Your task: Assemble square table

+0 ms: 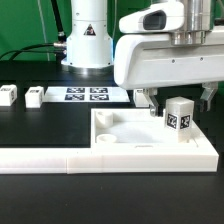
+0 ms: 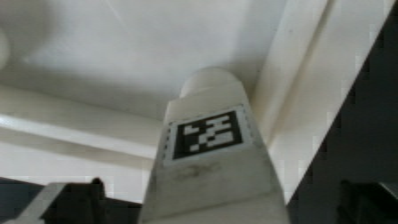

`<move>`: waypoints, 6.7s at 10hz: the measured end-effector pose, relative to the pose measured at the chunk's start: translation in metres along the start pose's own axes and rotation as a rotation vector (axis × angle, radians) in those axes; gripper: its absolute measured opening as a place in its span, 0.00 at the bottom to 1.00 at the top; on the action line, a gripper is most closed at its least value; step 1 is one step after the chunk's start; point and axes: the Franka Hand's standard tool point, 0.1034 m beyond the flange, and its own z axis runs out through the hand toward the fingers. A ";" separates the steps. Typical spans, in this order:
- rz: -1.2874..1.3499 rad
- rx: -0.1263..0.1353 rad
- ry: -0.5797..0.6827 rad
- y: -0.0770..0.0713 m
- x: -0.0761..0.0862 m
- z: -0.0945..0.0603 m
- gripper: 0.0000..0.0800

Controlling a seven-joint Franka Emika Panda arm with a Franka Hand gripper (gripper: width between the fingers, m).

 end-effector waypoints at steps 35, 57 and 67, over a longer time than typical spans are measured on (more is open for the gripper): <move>0.884 0.020 -0.036 -0.005 -0.002 0.002 0.81; 0.442 0.003 -0.025 -0.001 -0.002 0.002 0.36; 1.001 -0.066 -0.014 0.018 -0.010 0.001 0.51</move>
Offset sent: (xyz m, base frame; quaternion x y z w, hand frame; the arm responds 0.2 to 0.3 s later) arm 0.0000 0.0000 0.0000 0.0000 0.0000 0.0000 1.0000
